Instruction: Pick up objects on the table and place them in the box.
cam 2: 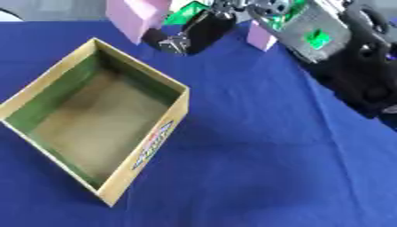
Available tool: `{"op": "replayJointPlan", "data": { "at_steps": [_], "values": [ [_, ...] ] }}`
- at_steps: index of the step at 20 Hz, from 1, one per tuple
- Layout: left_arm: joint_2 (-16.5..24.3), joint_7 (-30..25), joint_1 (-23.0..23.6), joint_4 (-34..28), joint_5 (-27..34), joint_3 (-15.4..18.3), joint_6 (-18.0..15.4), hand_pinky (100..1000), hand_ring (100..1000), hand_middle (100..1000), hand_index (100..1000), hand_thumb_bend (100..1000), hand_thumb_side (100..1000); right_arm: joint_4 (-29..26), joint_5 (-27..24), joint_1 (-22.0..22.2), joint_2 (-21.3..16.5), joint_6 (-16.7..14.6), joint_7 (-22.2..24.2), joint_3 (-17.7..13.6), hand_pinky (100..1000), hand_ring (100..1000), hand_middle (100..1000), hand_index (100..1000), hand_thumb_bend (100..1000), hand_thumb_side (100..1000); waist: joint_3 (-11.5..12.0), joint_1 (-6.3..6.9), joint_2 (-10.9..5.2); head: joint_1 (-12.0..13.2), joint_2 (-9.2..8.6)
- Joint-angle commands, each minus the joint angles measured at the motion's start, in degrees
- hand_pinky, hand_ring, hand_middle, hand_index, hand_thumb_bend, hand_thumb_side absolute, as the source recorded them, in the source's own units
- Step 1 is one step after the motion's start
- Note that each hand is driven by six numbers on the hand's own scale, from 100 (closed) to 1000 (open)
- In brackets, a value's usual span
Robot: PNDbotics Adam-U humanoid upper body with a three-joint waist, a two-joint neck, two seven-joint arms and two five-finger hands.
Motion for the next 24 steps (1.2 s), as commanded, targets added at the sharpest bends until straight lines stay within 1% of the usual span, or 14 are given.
{"op": "replayJointPlan", "data": {
  "at_steps": [1,6,9,12,15,19,24],
  "values": [
    [0.7,-0.2,-0.8,0.1,0.1,0.1,-0.1,810,775,706,901,687,832,-0.8,0.7,-3.1,2.2,0.5,3.0,2.0,600,635,647,810,100,231,0.2,0.14,-1.53,-0.4,0.6],
    [0.2,-0.3,-1.9,0.7,0.1,0.0,0.0,810,775,709,901,691,829,-0.8,0.5,-7.5,7.1,0.8,8.1,6.1,601,639,649,808,100,245,0.5,0.19,-1.84,-0.9,1.07],
    [-0.1,-0.5,-2.5,0.9,0.0,-0.1,-0.1,810,775,709,901,693,828,-0.8,1.1,-9.2,9.8,1.5,10.9,8.3,606,644,652,808,100,250,0.6,0.25,-2.09,-1.1,1.08],
    [-0.2,-0.6,-2.5,1.1,0.0,-0.2,0.0,810,775,709,901,691,828,-0.8,2.7,-10.3,12.5,1.9,12.5,9.7,612,648,655,810,100,246,0.6,0.3,-2.26,-1.2,0.95],
    [-0.4,-0.7,-2.4,1.3,0.0,-0.3,0.0,811,775,708,901,690,830,-0.5,4.9,-11.2,14.9,1.6,13.6,11.2,619,660,664,813,100,242,0.6,0.32,-2.36,-1.4,0.84],
    [-0.5,-0.8,-2.2,1.4,-0.1,-0.4,0.1,811,774,706,900,688,831,1.4,7.5,-11.4,16.6,0.5,15.4,13.5,622,670,670,814,100,253,0.6,0.33,-2.35,-1.4,0.77],
    [-0.8,-0.9,-2.0,1.6,-0.2,-0.5,0.2,811,774,705,900,685,833,3.6,9.2,-11.5,18.1,-0.5,16.0,14.8,625,676,673,815,100,254,0.5,0.34,-2.3,-1.3,0.63]
  ]
}}
